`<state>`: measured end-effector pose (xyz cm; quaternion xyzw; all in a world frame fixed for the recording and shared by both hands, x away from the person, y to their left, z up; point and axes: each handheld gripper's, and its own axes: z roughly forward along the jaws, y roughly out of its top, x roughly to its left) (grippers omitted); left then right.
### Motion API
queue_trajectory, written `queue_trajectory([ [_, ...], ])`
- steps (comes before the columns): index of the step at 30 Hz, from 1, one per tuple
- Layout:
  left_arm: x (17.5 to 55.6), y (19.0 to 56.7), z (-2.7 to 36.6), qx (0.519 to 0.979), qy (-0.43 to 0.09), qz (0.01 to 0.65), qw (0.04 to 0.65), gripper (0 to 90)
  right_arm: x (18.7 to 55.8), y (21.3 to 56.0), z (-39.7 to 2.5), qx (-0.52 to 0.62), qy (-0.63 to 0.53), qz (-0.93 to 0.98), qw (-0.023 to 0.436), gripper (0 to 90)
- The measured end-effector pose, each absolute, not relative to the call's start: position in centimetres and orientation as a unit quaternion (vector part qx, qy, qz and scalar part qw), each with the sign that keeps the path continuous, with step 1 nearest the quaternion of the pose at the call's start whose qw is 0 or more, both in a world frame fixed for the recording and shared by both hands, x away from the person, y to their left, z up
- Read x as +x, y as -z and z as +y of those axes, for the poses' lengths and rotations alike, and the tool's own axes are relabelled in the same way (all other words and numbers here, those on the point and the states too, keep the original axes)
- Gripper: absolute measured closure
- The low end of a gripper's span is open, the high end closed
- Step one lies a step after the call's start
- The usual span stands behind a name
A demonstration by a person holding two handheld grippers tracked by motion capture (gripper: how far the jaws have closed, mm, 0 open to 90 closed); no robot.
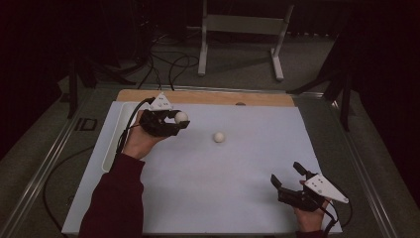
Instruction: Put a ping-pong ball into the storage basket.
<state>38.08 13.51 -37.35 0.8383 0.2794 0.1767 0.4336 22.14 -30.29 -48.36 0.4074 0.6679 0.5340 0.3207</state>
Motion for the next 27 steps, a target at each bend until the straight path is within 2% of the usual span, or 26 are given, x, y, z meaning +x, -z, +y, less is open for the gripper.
queue_trajectory([
  [27, 38.2, 37.1, 15.5, 0.833, -0.187, 0.293, 0.431, 51.2, 22.1, 48.4, -30.3, 0.407, -0.534, 0.667, 0.321, 8.2],
])
